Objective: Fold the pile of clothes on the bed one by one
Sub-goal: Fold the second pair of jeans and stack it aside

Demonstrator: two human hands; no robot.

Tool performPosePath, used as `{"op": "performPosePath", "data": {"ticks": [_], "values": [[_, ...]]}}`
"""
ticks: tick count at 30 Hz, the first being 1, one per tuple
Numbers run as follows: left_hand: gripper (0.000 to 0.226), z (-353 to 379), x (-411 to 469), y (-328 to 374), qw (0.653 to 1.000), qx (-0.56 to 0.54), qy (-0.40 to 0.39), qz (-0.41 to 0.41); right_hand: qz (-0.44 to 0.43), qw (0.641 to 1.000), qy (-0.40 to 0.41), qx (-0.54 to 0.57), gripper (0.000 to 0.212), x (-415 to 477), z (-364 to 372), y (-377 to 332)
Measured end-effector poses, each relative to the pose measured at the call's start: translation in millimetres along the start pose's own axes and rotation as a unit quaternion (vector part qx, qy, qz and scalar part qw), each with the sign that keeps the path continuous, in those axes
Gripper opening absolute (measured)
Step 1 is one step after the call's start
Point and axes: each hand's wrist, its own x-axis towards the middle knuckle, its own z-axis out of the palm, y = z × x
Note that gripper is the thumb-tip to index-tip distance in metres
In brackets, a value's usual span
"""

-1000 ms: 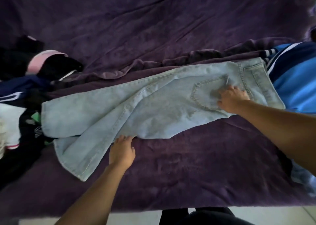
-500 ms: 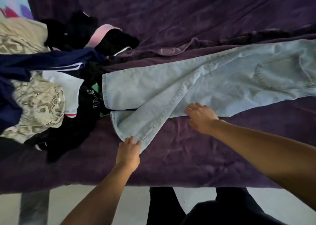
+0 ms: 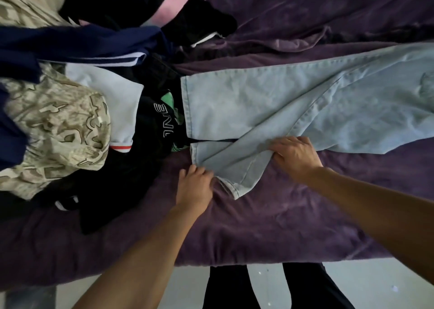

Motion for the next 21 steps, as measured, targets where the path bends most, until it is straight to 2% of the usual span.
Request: {"op": "performPosePath", "data": {"ticks": [2,5,9,13,15,18,21], "values": [[0.011,-31.1,1.5,-9.6,0.988,-0.129,0.082,-0.016,0.014,0.998,0.042,0.033,0.021,10.5,-29.7,-6.6],[0.017,-86.4,17.1,-28.5,0.944,-0.275,0.173,-0.064,0.018,0.991,0.131,0.035,0.022,49.6,-86.0,-24.2],[0.021,-136.1,64.5,-43.1,0.910,-0.339,0.185,-0.149,0.056,0.982,0.172,0.058,0.026,110.0,-142.6,-57.0],[0.026,-138.6,102.5,-51.0,0.869,-0.392,0.161,-0.253,0.064,0.980,0.183,0.049,0.035,126.5,-143.9,-68.4],[0.033,-125.7,109.1,-52.1,0.841,-0.430,0.133,-0.298,0.054,0.985,0.159,0.035,0.040,111.2,-121.5,-61.5],[0.052,-98.8,107.4,-46.0,0.783,-0.523,0.065,-0.332,0.091,0.994,0.061,0.001,0.051,86.0,-75.8,-37.0],[0.047,-77.1,107.2,-39.6,0.713,-0.616,0.063,-0.329,0.129,0.991,-0.004,-0.032,0.062,88.1,-39.9,-12.9]]}}
